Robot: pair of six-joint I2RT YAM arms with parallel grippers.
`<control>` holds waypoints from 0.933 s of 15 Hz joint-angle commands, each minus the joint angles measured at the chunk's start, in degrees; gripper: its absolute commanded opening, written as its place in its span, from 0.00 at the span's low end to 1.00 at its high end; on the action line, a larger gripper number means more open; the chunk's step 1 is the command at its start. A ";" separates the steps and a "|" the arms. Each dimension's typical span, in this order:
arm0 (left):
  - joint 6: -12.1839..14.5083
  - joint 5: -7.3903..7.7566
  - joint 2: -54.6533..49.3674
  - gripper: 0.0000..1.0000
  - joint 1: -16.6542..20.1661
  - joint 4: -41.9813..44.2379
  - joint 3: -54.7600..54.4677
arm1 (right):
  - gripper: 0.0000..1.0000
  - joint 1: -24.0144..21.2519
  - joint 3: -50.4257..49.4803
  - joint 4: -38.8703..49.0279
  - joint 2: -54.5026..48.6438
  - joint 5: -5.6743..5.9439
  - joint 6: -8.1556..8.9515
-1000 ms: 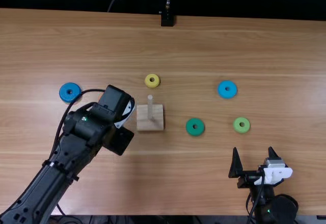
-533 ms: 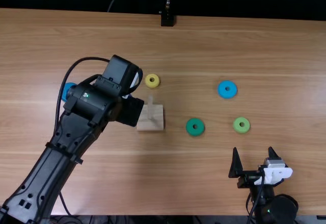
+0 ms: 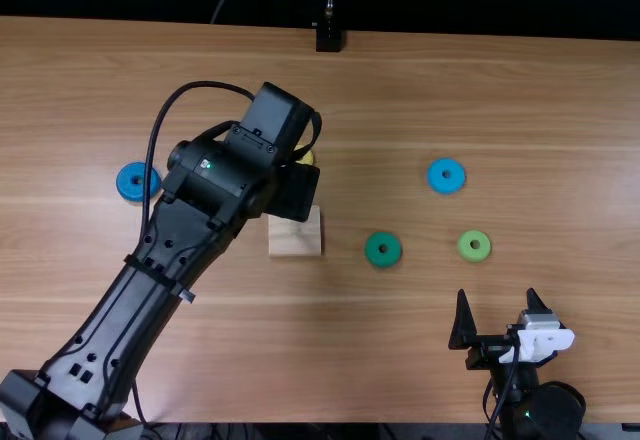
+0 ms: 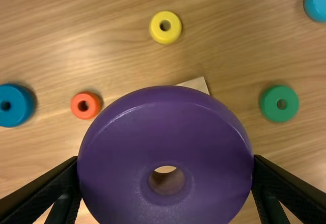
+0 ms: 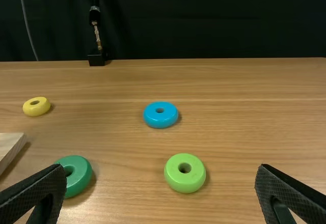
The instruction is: Build the Hanoi tower: stack the rings onto the peg from bottom to top in this color order: purple, dark blue, light blue, dark green, light green, yellow, orange.
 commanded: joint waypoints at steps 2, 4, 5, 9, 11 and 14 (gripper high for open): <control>-1.86 0.18 1.92 0.00 -1.27 0.02 2.30 | 1.00 -0.37 -2.43 -4.69 -0.73 -0.80 0.42; -1.86 0.18 2.71 0.00 -1.62 0.13 2.30 | 1.00 -0.37 -2.43 -4.69 -0.73 -0.80 0.42; -1.86 0.18 3.59 0.00 -2.06 0.13 2.56 | 1.00 -0.37 -2.43 -4.69 -0.73 -0.80 0.42; -1.86 0.18 4.73 0.00 -2.33 0.13 3.88 | 1.00 -0.37 -2.43 -4.69 -0.73 -0.80 0.42; -1.86 0.18 5.52 0.00 -3.03 0.23 4.05 | 1.00 -0.37 -2.43 -4.69 -0.73 -0.80 0.42; -1.86 0.18 5.96 0.00 -3.21 0.23 4.85 | 1.00 -0.37 -2.43 -4.69 -0.73 -0.80 0.42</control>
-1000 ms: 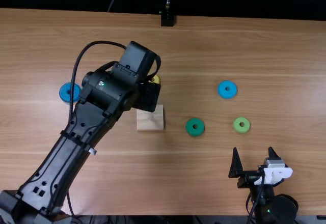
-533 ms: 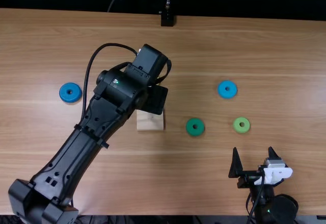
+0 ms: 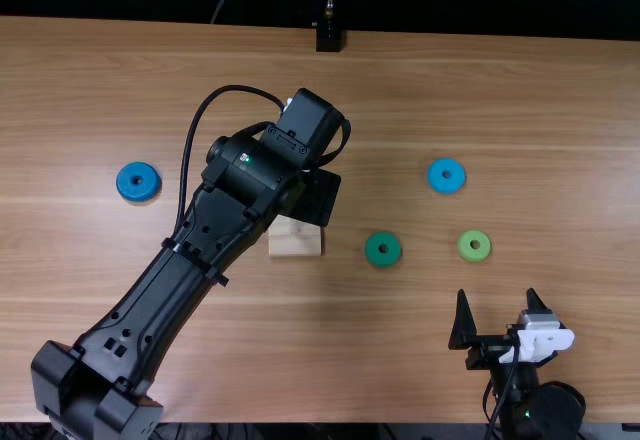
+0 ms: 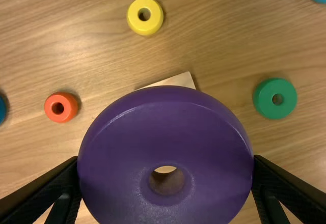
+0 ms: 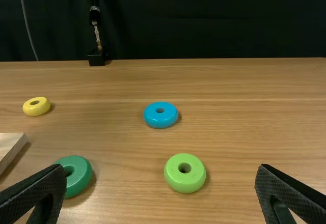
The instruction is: Build the Hanoi tower: stack the rings onto the peg from bottom to top in this color order: purple, dark blue, light blue, dark green, light green, yellow, orange.
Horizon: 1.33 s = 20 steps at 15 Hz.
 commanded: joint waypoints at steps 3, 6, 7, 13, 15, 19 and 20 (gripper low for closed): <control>-0.86 0.13 2.32 0.00 -1.13 0.06 4.35 | 1.00 -0.37 -2.43 -4.71 -0.73 -0.80 0.44; -0.86 0.13 2.58 0.00 -1.13 0.16 4.44 | 1.00 -0.37 -2.43 -4.71 -0.73 -0.80 0.44; -0.86 0.13 2.58 0.00 -1.13 0.06 4.35 | 1.00 -0.37 -2.43 -4.71 -0.73 -0.80 0.44; -0.75 0.13 3.63 0.00 -0.78 -0.05 3.03 | 1.00 -0.37 -2.43 -4.71 -0.73 -0.80 0.44; -0.65 0.13 3.63 0.00 -0.69 -0.15 2.15 | 1.00 -0.37 -2.43 -4.71 -0.73 -0.80 0.44; -0.65 0.13 3.28 0.00 -0.52 -0.26 2.06 | 1.00 -0.37 -2.43 -4.71 -0.73 -0.80 0.33; -0.65 0.13 3.28 0.00 -0.43 -0.26 1.45 | 1.00 -0.37 -2.43 -4.71 -0.73 -0.80 0.44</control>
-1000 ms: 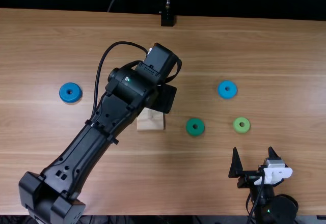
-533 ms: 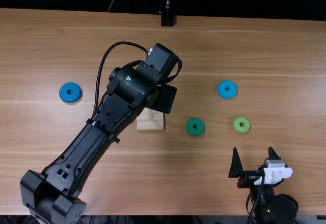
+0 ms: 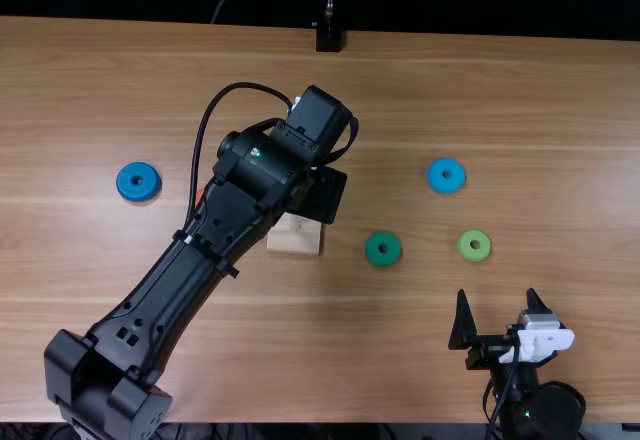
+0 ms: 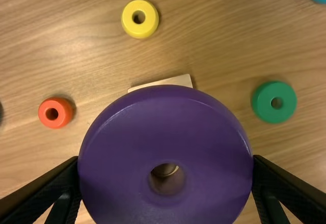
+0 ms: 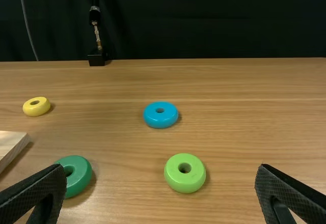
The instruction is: Build the Hanoi tower: stack the rings onto the peg from bottom to top in this color order: purple, dark blue, light blue, dark green, light green, yellow, orange.
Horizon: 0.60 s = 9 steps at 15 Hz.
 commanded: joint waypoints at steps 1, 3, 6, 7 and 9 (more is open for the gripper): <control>-0.67 0.20 0.75 0.00 0.29 0.07 -1.95 | 1.00 -0.37 -2.43 -4.73 -0.73 -0.83 0.42; -0.67 0.20 0.75 0.02 0.29 0.07 -3.27 | 1.00 -0.37 -2.43 -4.73 -0.73 -0.83 0.31; -0.56 0.20 0.75 0.59 0.73 -0.04 -4.06 | 1.00 -0.37 -2.43 -4.73 -0.73 -0.83 0.42; -0.56 1.25 0.66 0.76 0.82 -0.04 -4.14 | 1.00 -0.37 -2.43 -4.73 -0.73 -0.83 0.42; -0.67 7.79 0.66 1.00 0.91 -0.04 -5.20 | 1.00 -0.37 -2.43 -4.73 -0.73 -0.83 0.42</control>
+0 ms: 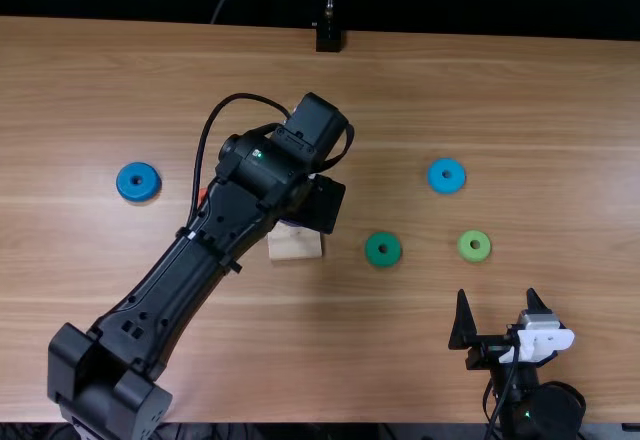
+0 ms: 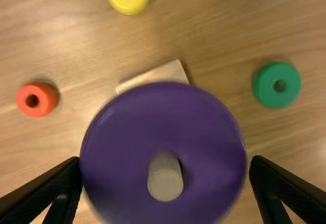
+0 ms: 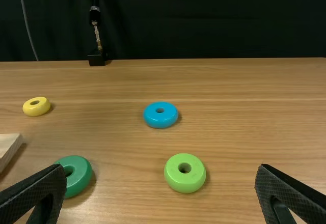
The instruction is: Build the Hanoi tower: stack the rings onto the peg from bottom to top in this color order: purple, dark blue, light blue, dark green, light green, yellow, orange.
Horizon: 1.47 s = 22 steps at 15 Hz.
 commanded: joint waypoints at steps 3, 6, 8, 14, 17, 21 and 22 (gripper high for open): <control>-0.69 6.35 0.37 1.00 1.31 -0.12 -1.68 | 1.00 -0.35 -2.43 -4.71 -0.73 -0.83 0.46; -0.69 6.24 0.11 1.00 1.57 -0.23 -1.50 | 1.00 -0.35 -2.43 -4.71 -0.73 -0.83 0.46; -0.27 5.61 -0.33 1.00 3.15 -1.50 -0.19 | 1.00 -0.35 -2.43 -4.71 -0.73 -0.83 0.46; 0.05 6.14 -7.01 1.00 12.91 7.47 7.28 | 1.00 -0.35 -2.43 -4.71 -0.73 -0.83 0.46; 0.15 6.56 -11.05 1.00 22.93 12.43 2.63 | 1.00 -0.35 -2.43 -4.71 -0.73 -0.83 0.46; 5.43 7.51 -15.36 1.00 36.90 13.69 -9.94 | 1.00 -0.35 -2.43 -4.71 -0.73 -0.83 0.46; 12.39 7.51 -15.45 1.00 38.57 13.69 -12.32 | 1.00 -0.35 -2.43 -4.71 -0.73 -0.83 0.46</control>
